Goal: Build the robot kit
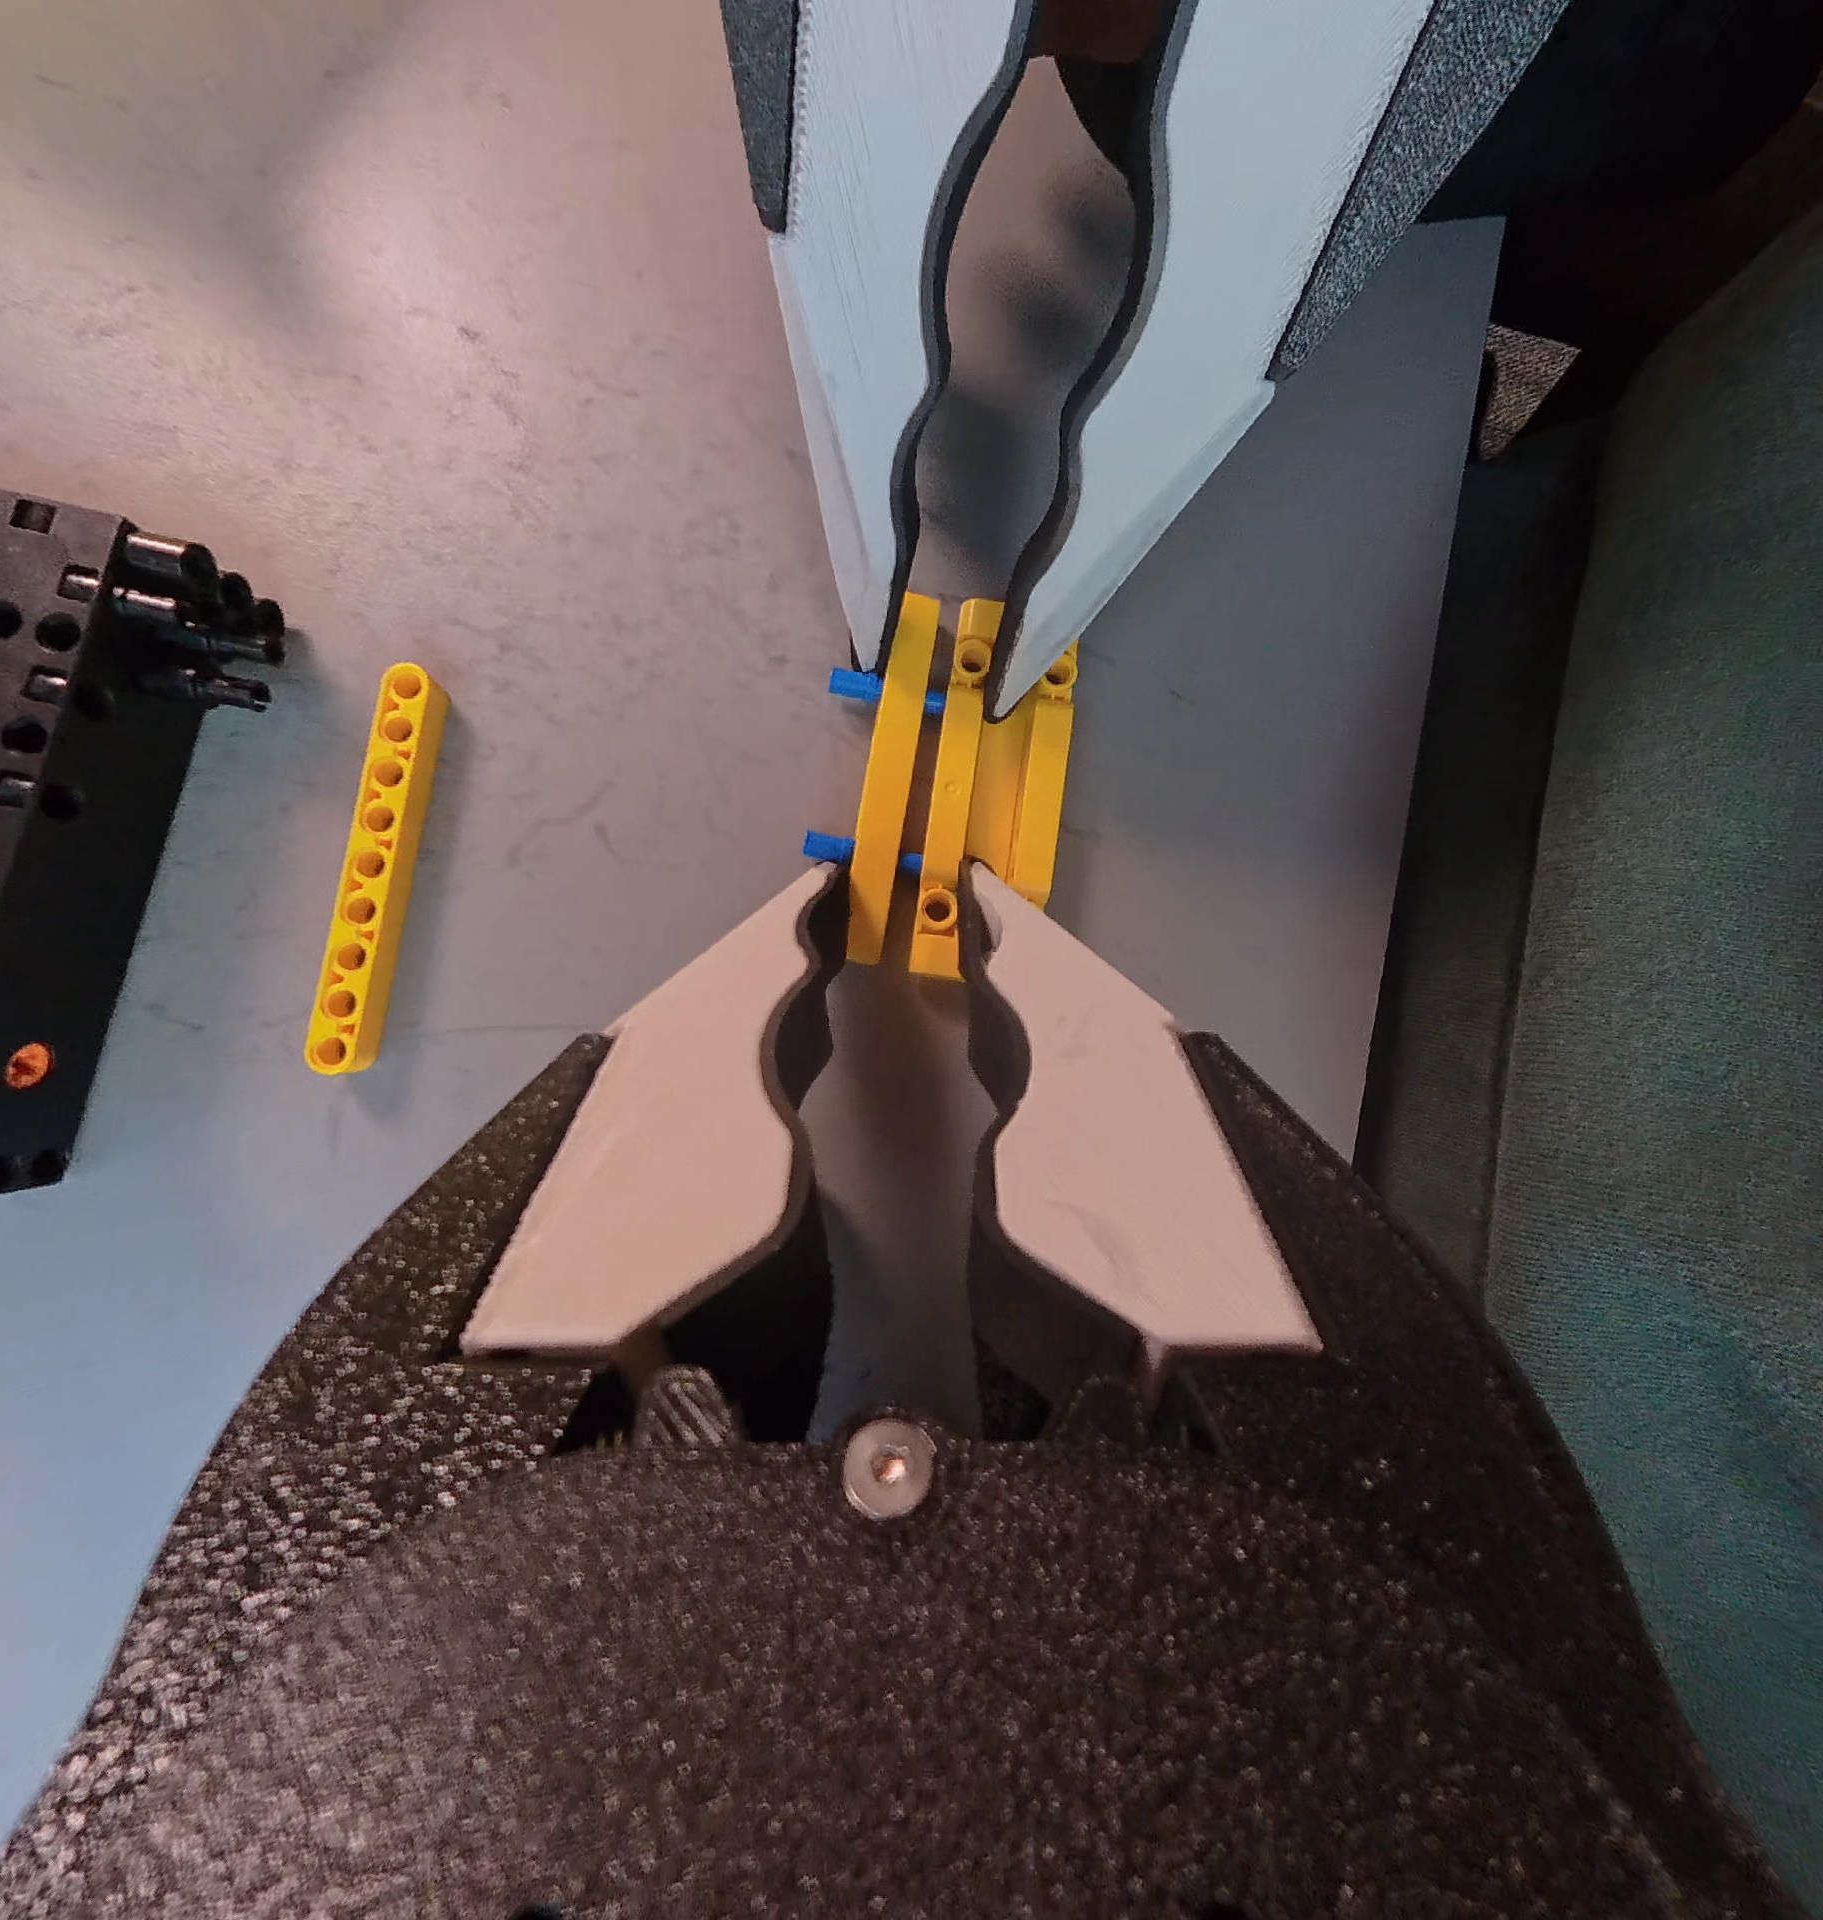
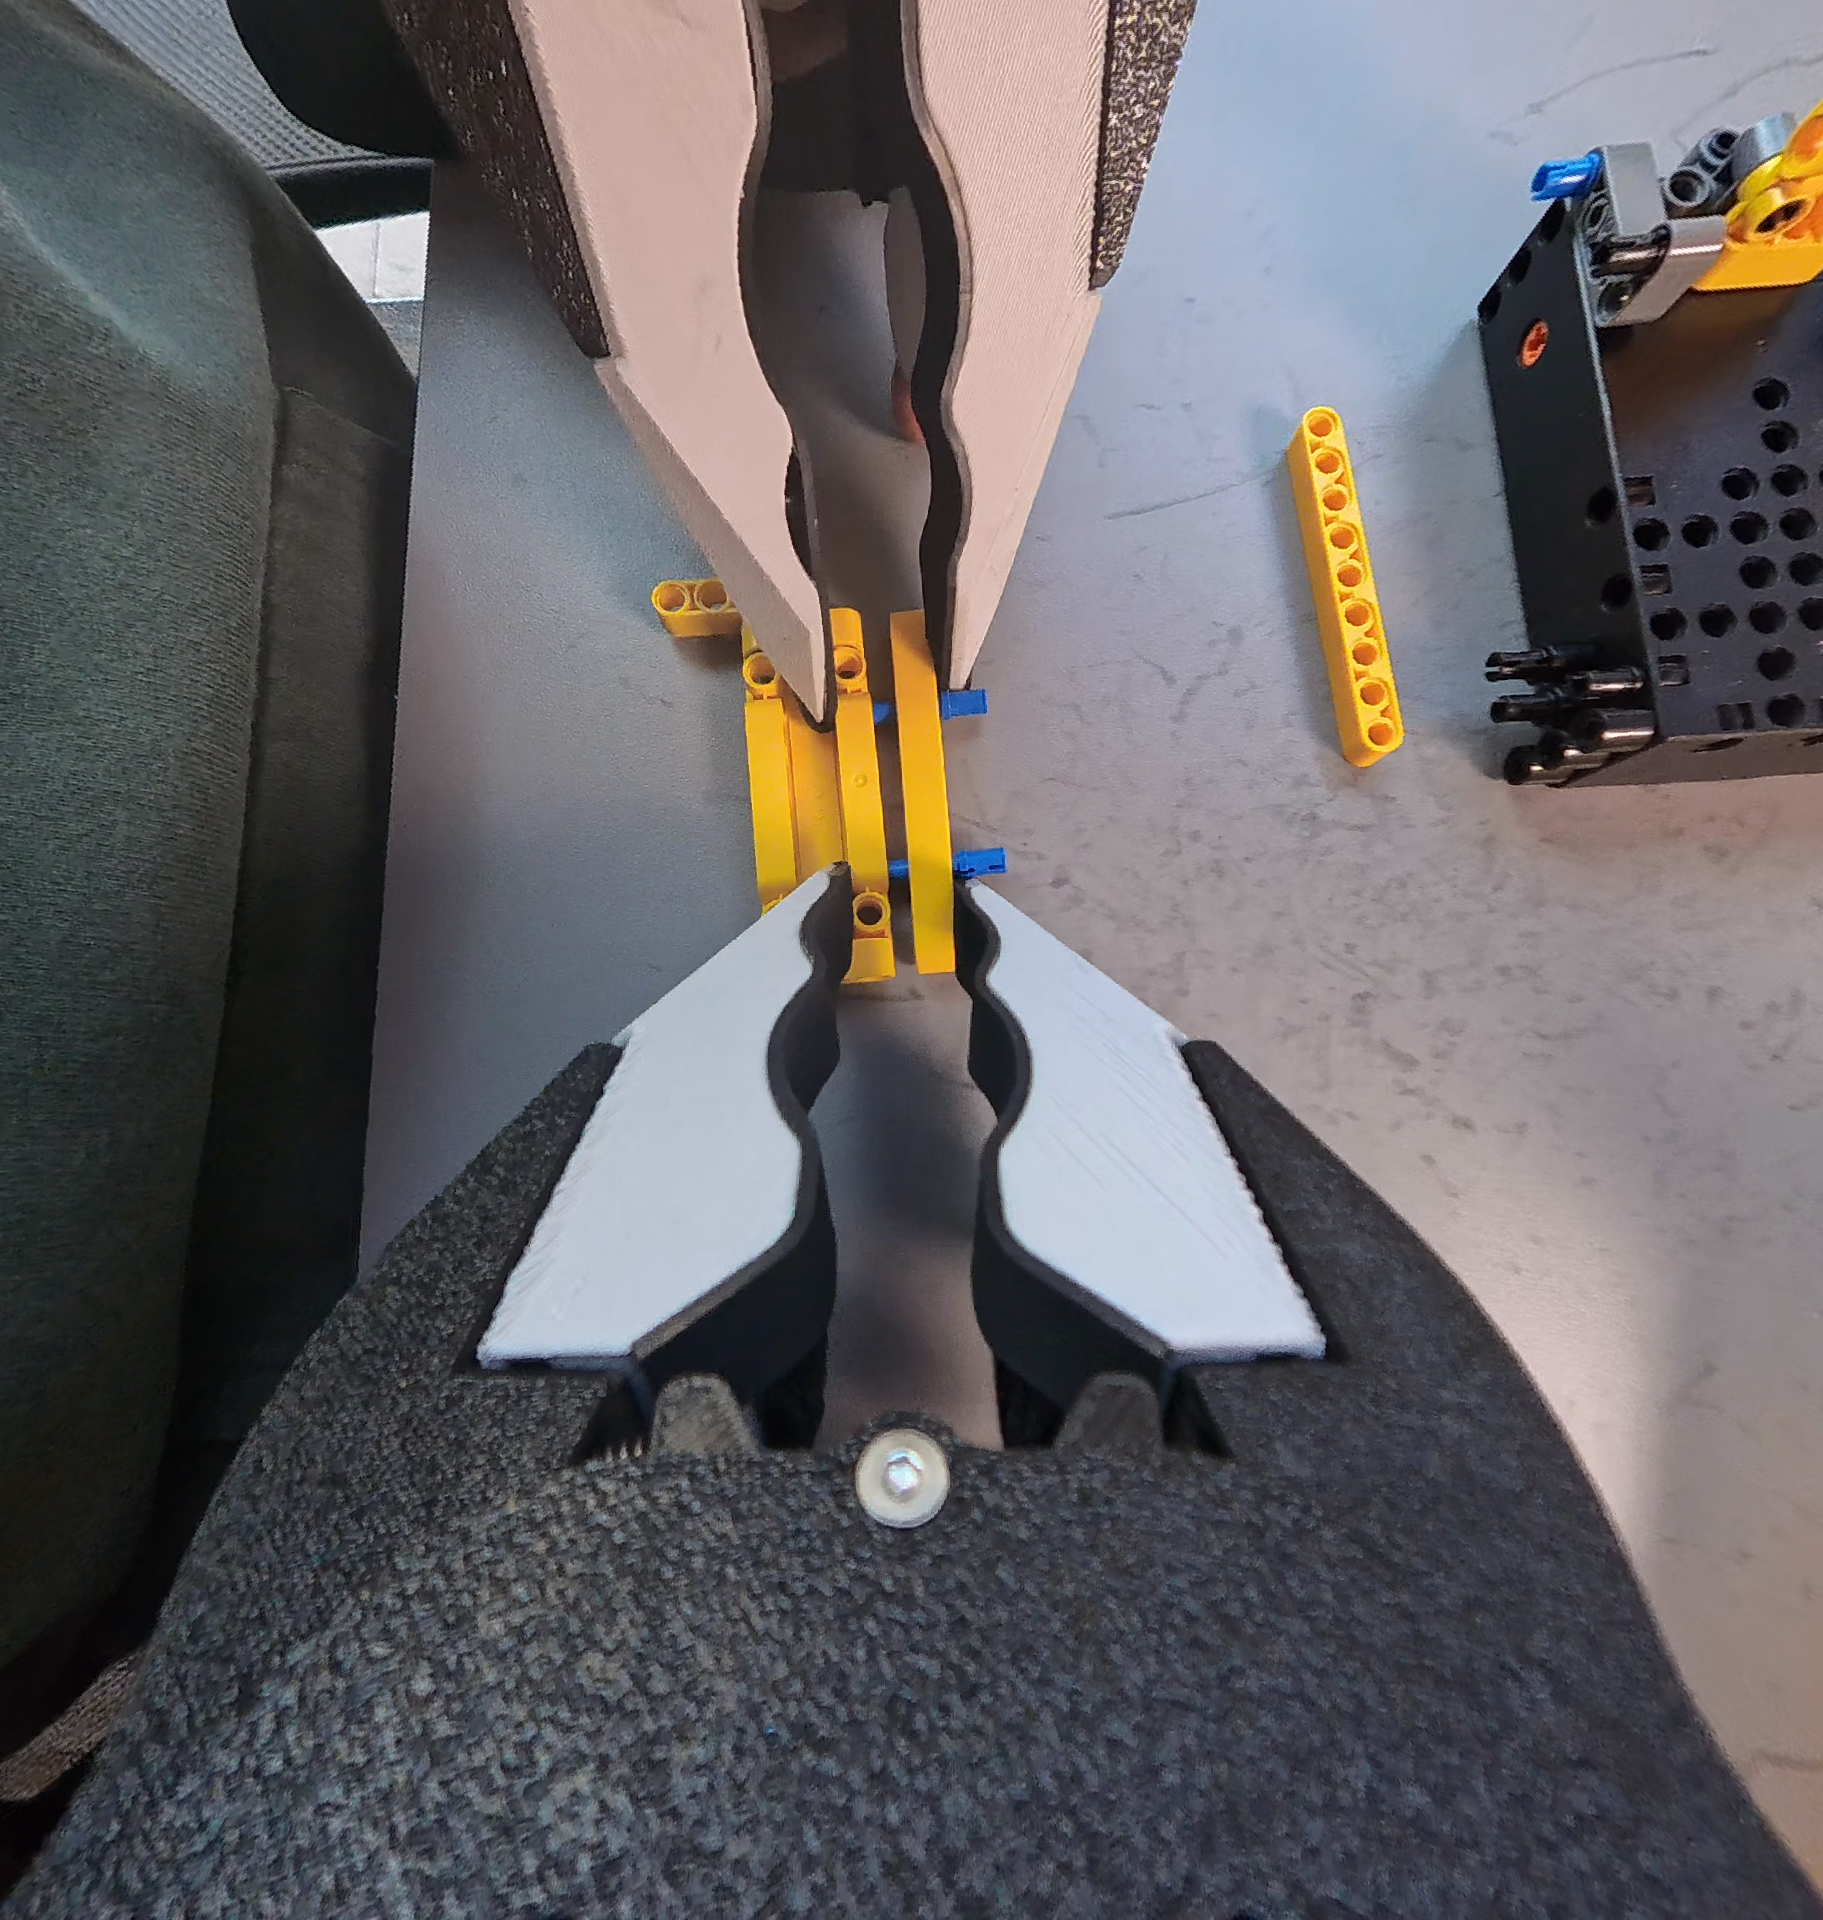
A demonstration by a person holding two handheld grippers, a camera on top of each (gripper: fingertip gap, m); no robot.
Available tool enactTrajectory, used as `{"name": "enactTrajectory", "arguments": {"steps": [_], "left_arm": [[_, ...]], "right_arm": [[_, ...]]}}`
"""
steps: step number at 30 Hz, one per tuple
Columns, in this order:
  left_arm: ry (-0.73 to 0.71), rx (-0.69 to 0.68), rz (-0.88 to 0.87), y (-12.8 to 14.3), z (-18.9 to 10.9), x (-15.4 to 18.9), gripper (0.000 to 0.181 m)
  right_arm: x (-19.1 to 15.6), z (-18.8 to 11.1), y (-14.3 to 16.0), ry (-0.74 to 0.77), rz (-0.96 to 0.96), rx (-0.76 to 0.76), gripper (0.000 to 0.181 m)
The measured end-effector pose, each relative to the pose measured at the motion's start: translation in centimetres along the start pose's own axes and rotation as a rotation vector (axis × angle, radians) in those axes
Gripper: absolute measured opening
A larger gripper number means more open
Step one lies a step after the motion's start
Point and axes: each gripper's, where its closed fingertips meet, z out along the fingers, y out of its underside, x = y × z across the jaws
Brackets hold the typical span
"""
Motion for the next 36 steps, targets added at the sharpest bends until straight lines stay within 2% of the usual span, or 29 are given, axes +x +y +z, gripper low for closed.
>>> {"name": "enactTrajectory", "arguments": {"steps": [4, 7, 10, 16, 20, 22, 26, 29, 33, 36], "left_arm": [[-0.006, -0.013, 0.023, 0.1, 0.0, 0.1, 0.021], [-0.002, -0.003, 0.015, 0.0, -0.2, 0.0, 0.035], [-0.002, 0.016, 0.013, -0.3, -0.8, 0.0, 0.039], [0.009, 0.040, -0.014, 0.1, -2.1, -0.1, 0.036], [-0.007, 0.010, -0.020, 1.1, -3.0, 0.0, 0.034], [0.005, 0.005, -0.022, 1.3, -3.1, 0.5, 0.034], [0.037, 0.001, -0.005, 1.3, -2.6, 1.9, 0.039], [0.042, -0.013, 0.022, 1.2, -1.9, 2.9, 0.039], [-0.050, -0.020, 0.068, 1.3, -1.5, 1.9, 0.025], [-0.053, 0.012, 0.060, 1.0, -1.9, 1.5, 0.026]], "right_arm": [[0.1, 0.0, 0.1, 0.002, -0.001, -0.012, 0.021], [0.3, 0.0, 0.0, 0.012, 0.006, -0.004, 0.031], [0.3, -0.4, -0.3, 0.014, 0.008, 0.018, 0.037], [0.7, -0.9, 0.0, 0.011, 0.022, 0.007, 0.035], [-0.3, -1.6, 0.3, -0.027, -0.022, -0.018, 0.019], [-1.0, -1.6, 0.6, -0.041, -0.044, -0.040, 0.019], [-2.2, -1.3, 0.8, -0.082, -0.065, -0.058, 0.032], [-2.0, -0.9, 1.0, -0.036, -0.089, -0.072, 0.029], [-1.7, -0.6, 0.9, 0.001, -0.103, -0.053, 0.024], [-1.1, -0.7, 0.6, 0.083, -0.197, -0.009, 0.024]]}}
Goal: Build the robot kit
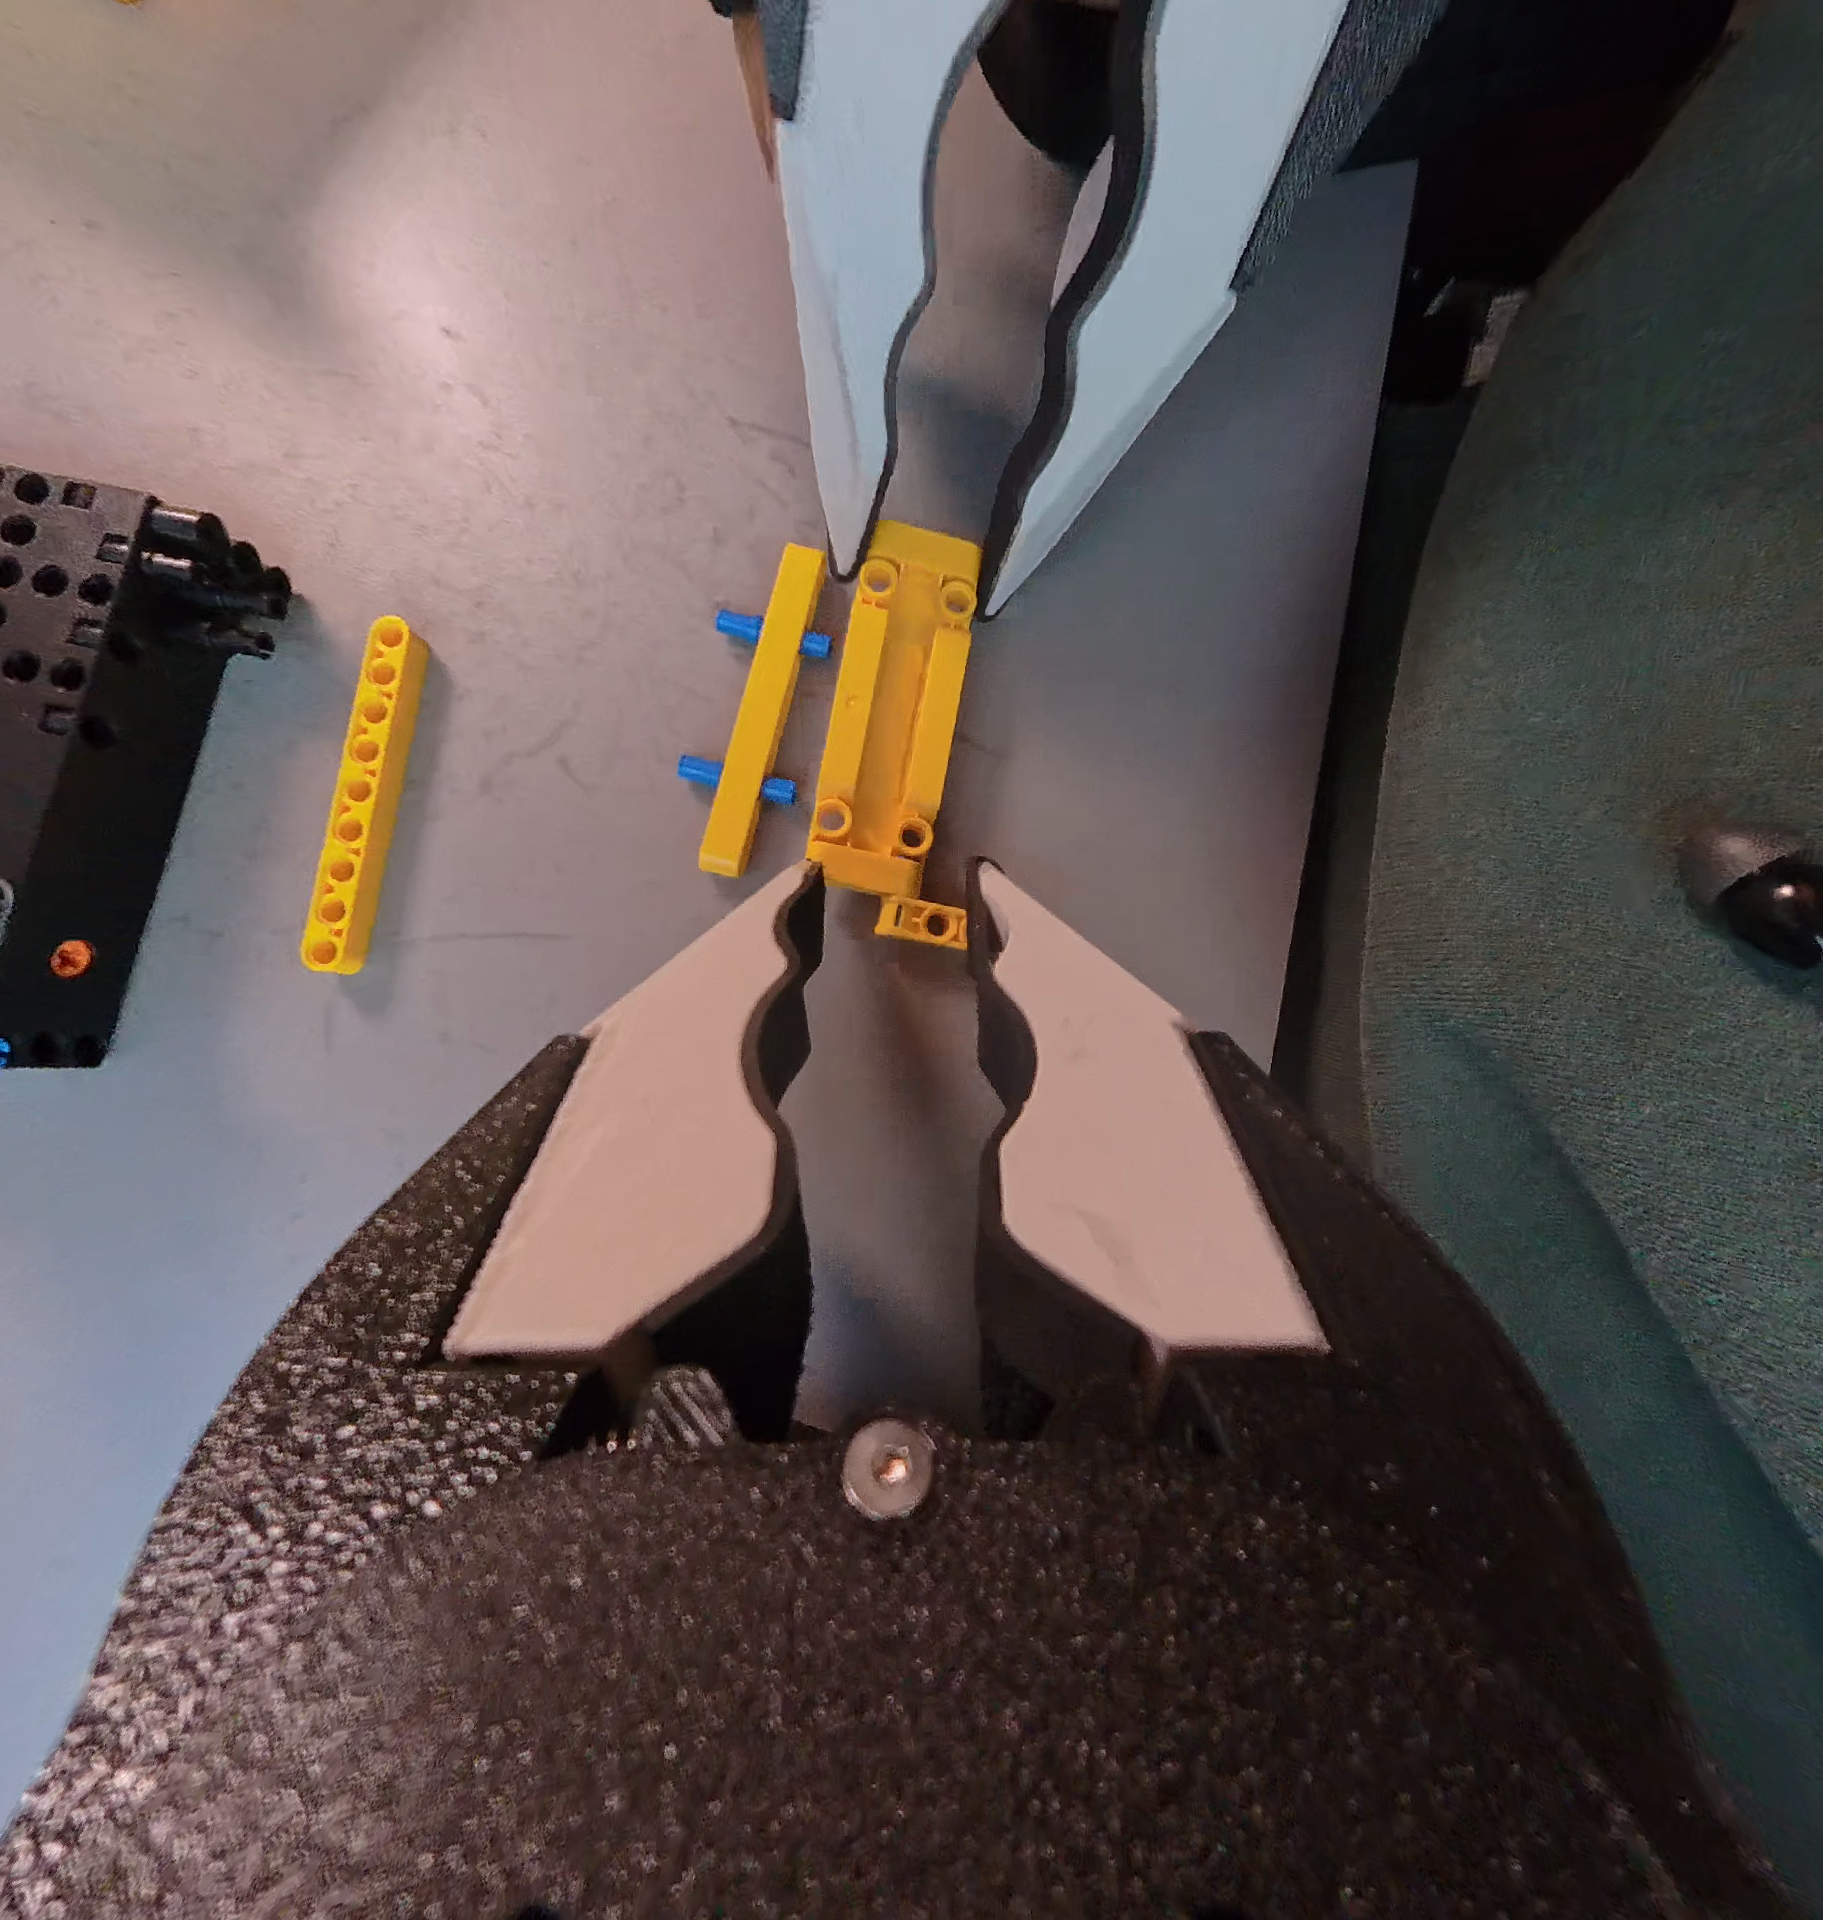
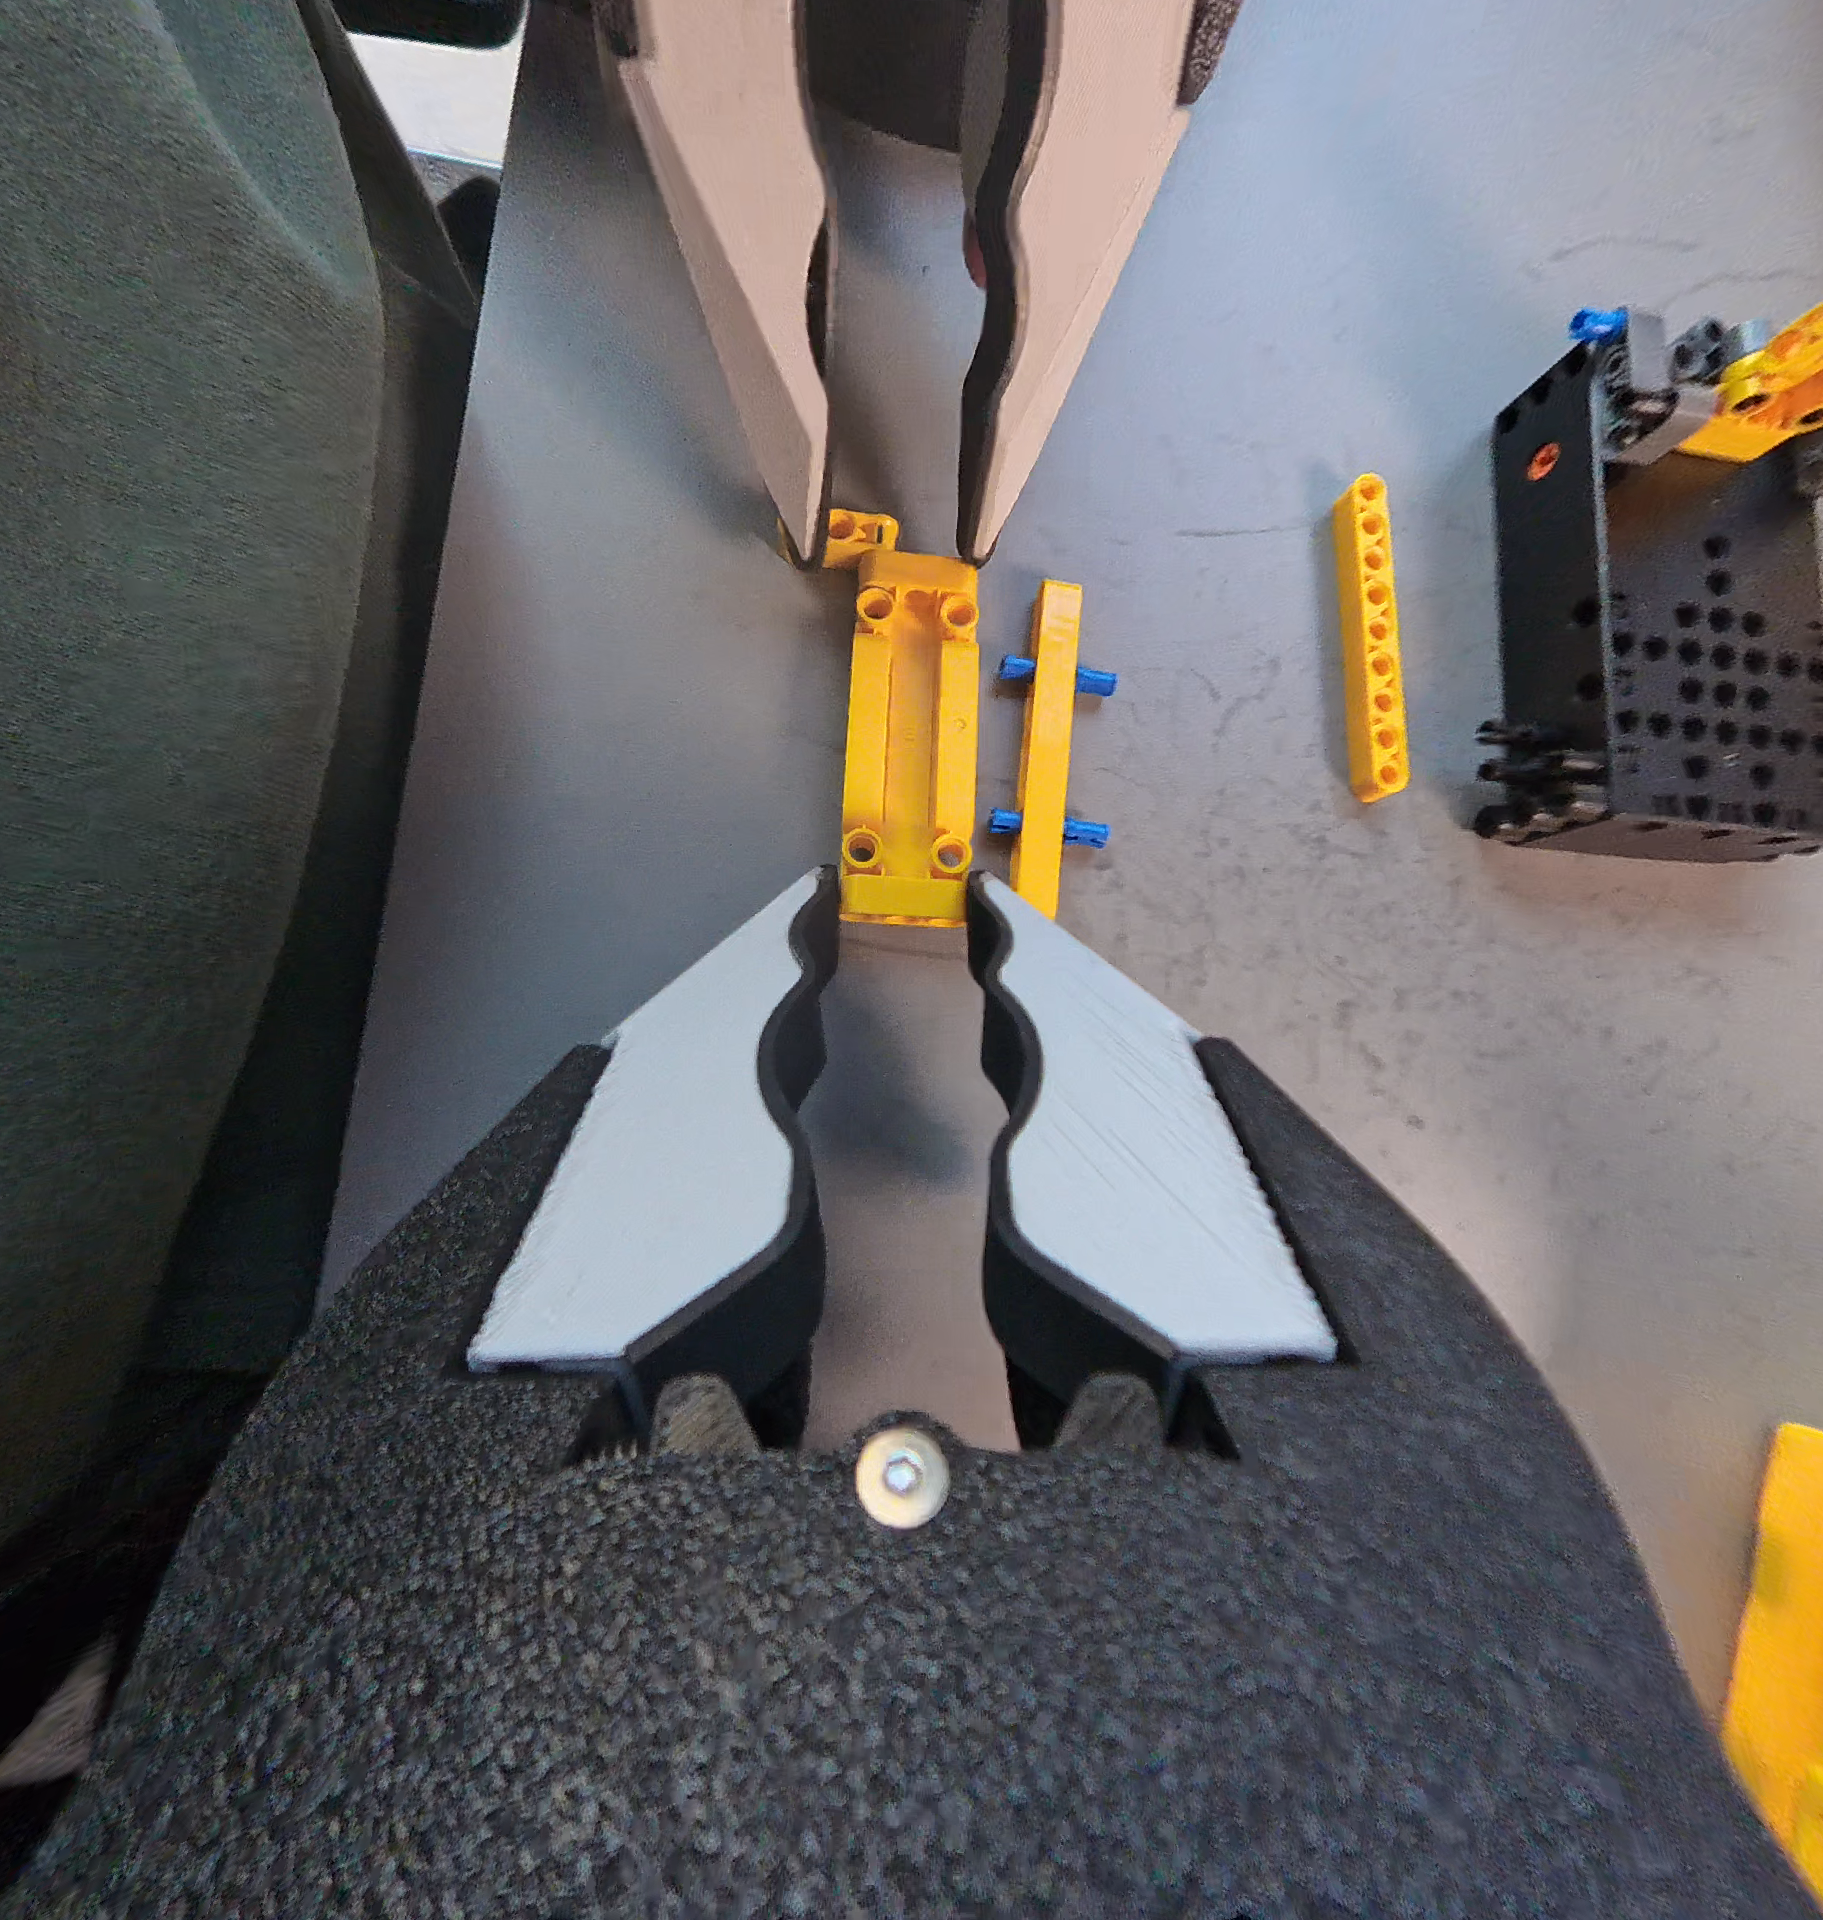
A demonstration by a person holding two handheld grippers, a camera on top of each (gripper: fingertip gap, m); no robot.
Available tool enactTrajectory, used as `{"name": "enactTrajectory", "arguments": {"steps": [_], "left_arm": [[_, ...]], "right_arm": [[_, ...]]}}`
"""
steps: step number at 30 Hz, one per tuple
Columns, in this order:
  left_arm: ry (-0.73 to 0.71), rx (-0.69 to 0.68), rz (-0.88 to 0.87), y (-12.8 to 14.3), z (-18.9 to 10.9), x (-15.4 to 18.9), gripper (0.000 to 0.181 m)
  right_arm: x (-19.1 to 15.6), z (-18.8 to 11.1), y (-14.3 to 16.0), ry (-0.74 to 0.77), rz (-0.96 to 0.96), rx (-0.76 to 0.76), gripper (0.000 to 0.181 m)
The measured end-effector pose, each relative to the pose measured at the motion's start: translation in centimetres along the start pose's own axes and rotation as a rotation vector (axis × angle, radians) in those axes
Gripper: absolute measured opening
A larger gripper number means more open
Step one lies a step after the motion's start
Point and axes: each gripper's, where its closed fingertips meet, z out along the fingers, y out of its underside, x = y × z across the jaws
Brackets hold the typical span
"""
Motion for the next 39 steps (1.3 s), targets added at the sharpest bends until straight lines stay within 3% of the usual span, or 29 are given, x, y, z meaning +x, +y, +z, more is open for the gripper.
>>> {"name": "enactTrajectory", "arguments": {"steps": [6, 10, 13, 15, 17, 21, 27, 32, 39], "left_arm": [[0.101, 0.200, -0.210, -1.8, -2.2, -1.2, 0.043], [0.186, 0.303, -0.239, -3.5, -3.1, -0.5, 0.013], [0.220, 0.396, -0.265, -4.9, -3.9, -0.3, 0.008], [0.167, 0.390, -0.247, -4.8, -3.7, -0.7, 0.007], [0.097, 0.358, -0.177, -4.4, -3.6, -0.9, 0.007], [-0.006, 0.171, -0.067, -1.5, -3.3, -1.6, 0.007], [0.104, 0.078, -0.154, 1.2, -2.5, -0.7, 0.007], [0.112, -0.003, -0.150, 2.1, -1.4, -0.9, 0.023], [0.138, 0.094, -0.120, 0.0, -2.2, -3.3, 0.021]], "right_arm": [[1.8, -2.4, -3.1, 0.350, -0.419, 0.225, 0.024], [2.8, -3.6, -4.8, 0.566, -0.640, 0.253, 0.024], [2.9, -3.8, -5.4, 0.639, -0.715, 0.269, 0.024], [3.1, -3.7, -5.4, 0.660, -0.722, 0.266, 0.024], [3.0, -3.3, -5.3, 0.600, -0.636, 0.296, 0.023], [3.6, -2.7, -3.3, 0.317, -0.254, 0.278, 0.024], [3.2, -0.3, -0.5, 0.018, 0.151, 0.077, 0.039], [2.5, 1.0, -0.1, -0.048, 0.167, 0.004, 0.035], [2.9, 0.8, -0.1, -0.099, 0.127, 0.018, 0.032]]}}
